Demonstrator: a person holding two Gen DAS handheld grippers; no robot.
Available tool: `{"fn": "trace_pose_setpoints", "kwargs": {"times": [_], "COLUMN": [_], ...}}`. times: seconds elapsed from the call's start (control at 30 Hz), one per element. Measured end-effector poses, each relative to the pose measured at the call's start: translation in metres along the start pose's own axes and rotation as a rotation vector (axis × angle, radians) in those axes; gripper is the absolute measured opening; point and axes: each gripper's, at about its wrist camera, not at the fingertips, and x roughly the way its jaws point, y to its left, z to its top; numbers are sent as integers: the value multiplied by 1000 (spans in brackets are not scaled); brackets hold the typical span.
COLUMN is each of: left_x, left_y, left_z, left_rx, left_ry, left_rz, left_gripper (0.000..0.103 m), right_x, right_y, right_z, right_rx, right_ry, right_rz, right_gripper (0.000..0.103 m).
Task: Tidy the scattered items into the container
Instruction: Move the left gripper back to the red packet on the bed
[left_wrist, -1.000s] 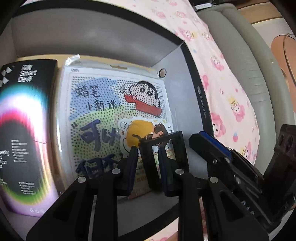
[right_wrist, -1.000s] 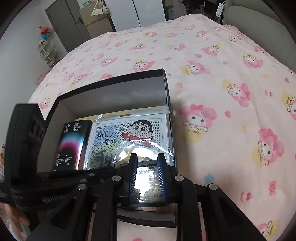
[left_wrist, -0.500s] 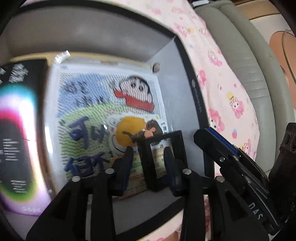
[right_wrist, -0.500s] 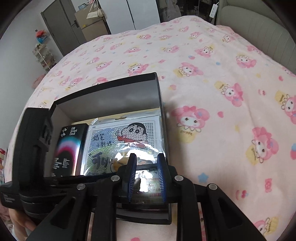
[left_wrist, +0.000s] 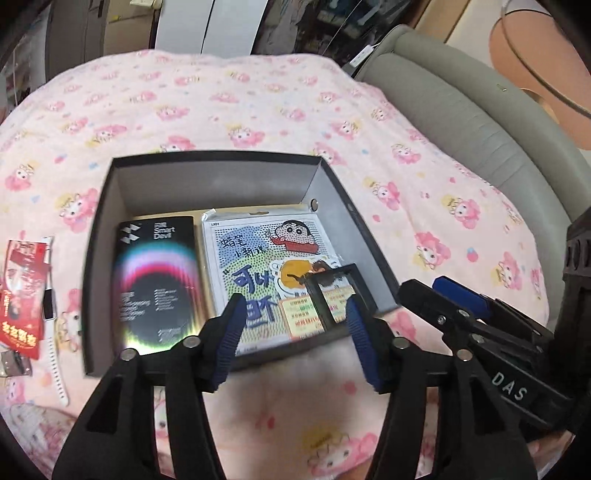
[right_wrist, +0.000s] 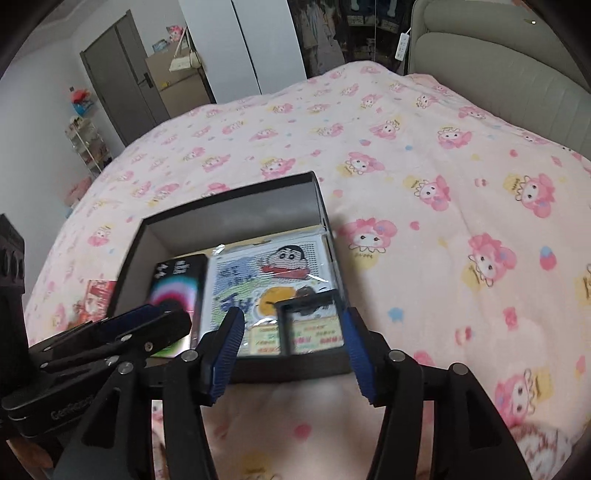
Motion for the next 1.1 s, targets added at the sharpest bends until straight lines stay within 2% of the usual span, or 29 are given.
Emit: {"fn": "trace_pose_setpoints", "kwargs": {"times": [0.3,0.43,0.6,0.8,1.1], "left_x": [-51,-65,-86,-114,-152], "left_y": [-8,0,18,71,186], "left_z": [-17,-27,-40,-55,-85], "left_rx": [74,83,85,-9,-233], "left_ry": [-59,-53,-64,-87,-133], "left_rz": [30,38,93,168,260], "left_gripper": [62,62,62,61,61], "right_x": [-37,-47,-51,-37,8], "right_y": [30,45,71,122,237], "right_z": [-23,-32,-43,-49,-51], "right_rx": [-37,-80,-146,-226,-393], "right_ry": [-21,-19,-6,39,130], "right_rz": [26,19,52,134,283], "right_gripper": [53,54,53,53,53]}}
